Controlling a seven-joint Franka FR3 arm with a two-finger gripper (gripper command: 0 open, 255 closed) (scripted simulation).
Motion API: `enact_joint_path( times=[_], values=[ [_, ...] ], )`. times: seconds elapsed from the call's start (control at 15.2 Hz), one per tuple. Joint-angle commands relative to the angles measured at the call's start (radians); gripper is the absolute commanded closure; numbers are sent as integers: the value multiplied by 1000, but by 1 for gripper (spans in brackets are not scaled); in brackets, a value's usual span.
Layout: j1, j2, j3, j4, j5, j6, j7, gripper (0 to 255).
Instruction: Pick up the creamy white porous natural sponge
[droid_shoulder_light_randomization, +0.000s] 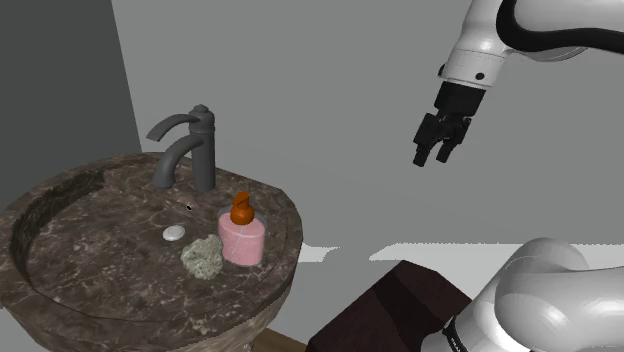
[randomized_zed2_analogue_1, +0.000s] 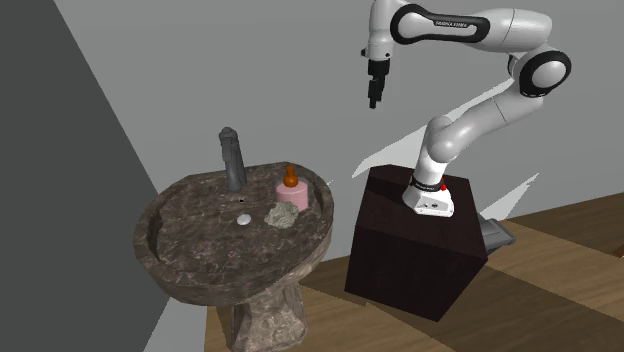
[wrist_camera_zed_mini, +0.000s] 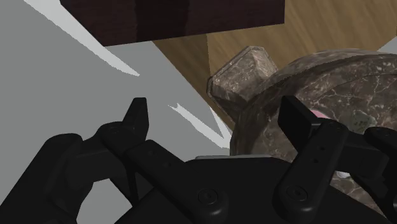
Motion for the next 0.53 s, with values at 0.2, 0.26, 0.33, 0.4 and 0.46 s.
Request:
enact_joint_path(
  times=[0.2, 0.26, 0.33, 0.4, 0.46],
  values=[
    [16, 20, 57, -44, 47, 74, 66, 0],
    [21, 30, 77, -57, 63, 100, 88, 0],
    [27, 41, 96, -68, 78, 126, 109, 0],
    [32, 54, 116, -77, 93, 153, 130, 0],
    [38, 69, 135, -85, 107, 180, 151, 0]
  ],
)
